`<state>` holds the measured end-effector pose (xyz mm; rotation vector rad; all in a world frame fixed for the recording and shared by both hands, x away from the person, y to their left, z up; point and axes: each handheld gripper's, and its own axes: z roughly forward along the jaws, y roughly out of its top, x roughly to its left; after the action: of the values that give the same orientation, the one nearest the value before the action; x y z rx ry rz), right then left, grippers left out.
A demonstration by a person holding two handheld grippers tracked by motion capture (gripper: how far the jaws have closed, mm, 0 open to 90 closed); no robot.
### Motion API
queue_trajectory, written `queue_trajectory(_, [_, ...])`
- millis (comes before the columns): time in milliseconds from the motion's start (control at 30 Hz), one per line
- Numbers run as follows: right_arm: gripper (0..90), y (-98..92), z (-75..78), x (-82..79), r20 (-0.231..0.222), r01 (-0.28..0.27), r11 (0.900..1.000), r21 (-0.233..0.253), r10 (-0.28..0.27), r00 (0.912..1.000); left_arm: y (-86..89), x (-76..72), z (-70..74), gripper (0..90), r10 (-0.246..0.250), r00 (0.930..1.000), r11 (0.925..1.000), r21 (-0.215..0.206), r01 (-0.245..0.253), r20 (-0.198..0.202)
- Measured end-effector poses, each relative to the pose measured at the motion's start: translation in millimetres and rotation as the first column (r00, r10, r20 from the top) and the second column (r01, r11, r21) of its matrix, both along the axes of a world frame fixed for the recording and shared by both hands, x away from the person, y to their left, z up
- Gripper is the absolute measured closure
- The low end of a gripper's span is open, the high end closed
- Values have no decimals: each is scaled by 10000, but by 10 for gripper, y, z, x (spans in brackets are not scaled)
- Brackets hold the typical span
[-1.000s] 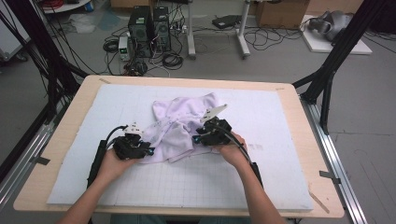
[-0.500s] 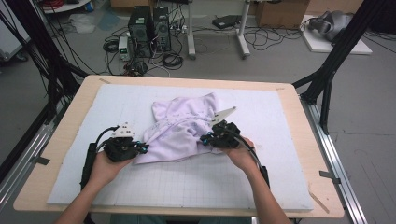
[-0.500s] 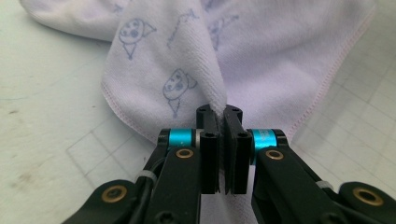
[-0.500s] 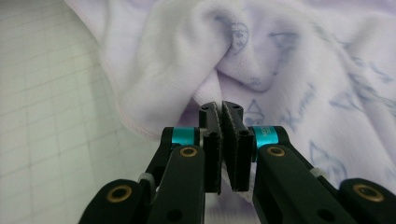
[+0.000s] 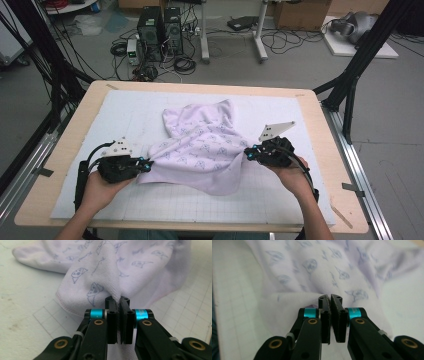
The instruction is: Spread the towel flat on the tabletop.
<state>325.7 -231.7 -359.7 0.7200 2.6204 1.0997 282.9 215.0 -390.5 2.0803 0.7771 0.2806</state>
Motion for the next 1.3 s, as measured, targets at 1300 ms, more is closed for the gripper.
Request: queue_trajectory(1300, [888, 286, -463, -697, 43, -1878, 9800, 664, 1879, 9822, -12, -303, -180, 875, -388, 9980, 9965, 756, 350, 490])
